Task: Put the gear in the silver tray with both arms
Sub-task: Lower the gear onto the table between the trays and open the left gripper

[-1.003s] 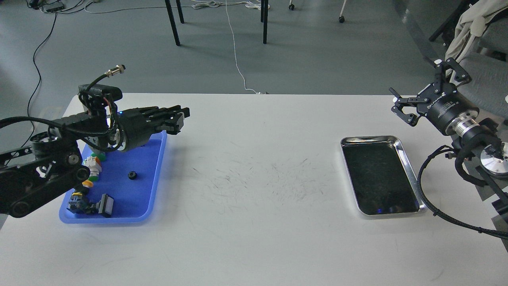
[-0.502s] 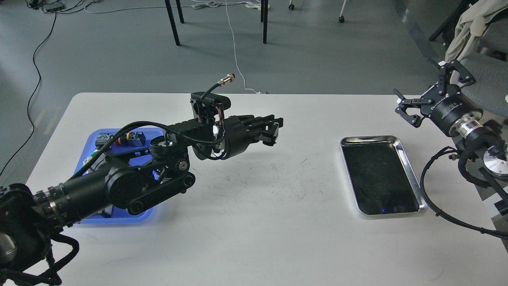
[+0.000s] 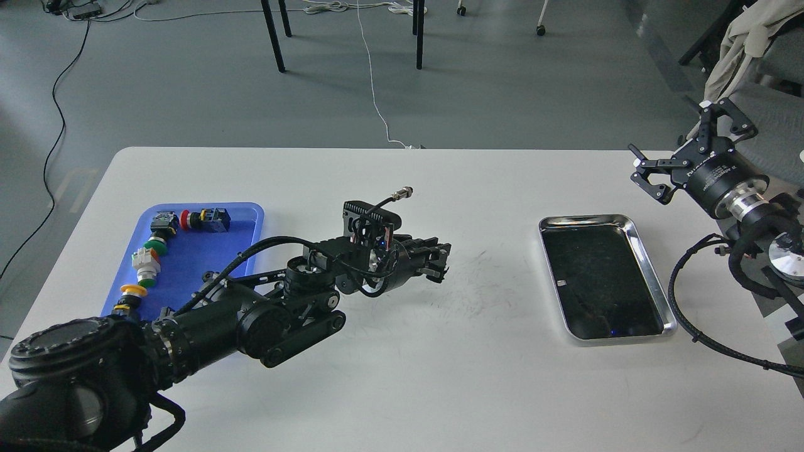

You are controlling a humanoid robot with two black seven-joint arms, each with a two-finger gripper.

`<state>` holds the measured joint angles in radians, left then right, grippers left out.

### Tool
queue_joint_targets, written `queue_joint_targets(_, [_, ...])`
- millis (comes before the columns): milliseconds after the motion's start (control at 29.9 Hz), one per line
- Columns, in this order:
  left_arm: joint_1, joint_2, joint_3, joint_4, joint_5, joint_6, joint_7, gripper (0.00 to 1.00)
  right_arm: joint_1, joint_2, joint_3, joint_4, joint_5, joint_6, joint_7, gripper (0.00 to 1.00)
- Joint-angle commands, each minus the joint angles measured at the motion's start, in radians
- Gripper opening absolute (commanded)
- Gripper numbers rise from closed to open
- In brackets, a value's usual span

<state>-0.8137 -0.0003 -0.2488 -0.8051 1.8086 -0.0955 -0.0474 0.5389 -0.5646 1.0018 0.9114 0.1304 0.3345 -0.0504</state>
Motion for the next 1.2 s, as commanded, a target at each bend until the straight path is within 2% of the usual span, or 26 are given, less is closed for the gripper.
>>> queue_joint_targets(0, [0.001,0.000,0.010,0.000,-0.002,0.008,0.008,0.08,0.001,0.000,0.000,0.000,0.000,0.000,0.000,0.99])
queue_joint_targets(435, [0.099,0.000,0.023,-0.086,-0.003,0.013,0.012,0.08,0.001,0.002,-0.002,0.000,0.000,0.000,0.000,0.99])
queue_joint_targets(635, [0.107,0.000,0.026,-0.095,-0.006,0.013,0.008,0.08,0.001,0.002,-0.002,-0.002,0.000,0.000,0.000,0.99])
queue_joint_targets(736, [0.107,0.000,0.026,-0.102,-0.008,0.014,0.004,0.11,0.003,0.002,-0.002,-0.003,0.000,0.000,0.000,0.99])
queue_joint_targets(903, [0.107,0.000,0.026,-0.129,-0.015,0.033,-0.006,0.33,0.003,0.002,-0.002,-0.002,0.000,0.000,0.000,0.99])
queue_joint_targets(936, [0.107,0.000,0.026,-0.131,-0.018,0.037,-0.014,0.45,0.003,0.002,-0.002,-0.002,0.000,0.000,0.000,0.99])
queue_joint_targets(970, [0.107,0.000,0.026,-0.135,-0.024,0.043,-0.022,0.52,0.001,0.002,-0.003,-0.002,0.000,0.000,0.000,0.99])
queue_joint_targets(1070, [0.107,0.000,0.026,-0.143,-0.067,0.065,-0.032,0.63,0.003,0.003,-0.006,0.000,-0.001,-0.003,0.000,0.99])
queue_joint_targets(1170, [0.108,0.000,0.023,-0.141,-0.119,0.105,-0.049,0.96,0.003,0.003,-0.006,0.004,-0.003,-0.005,-0.002,0.99])
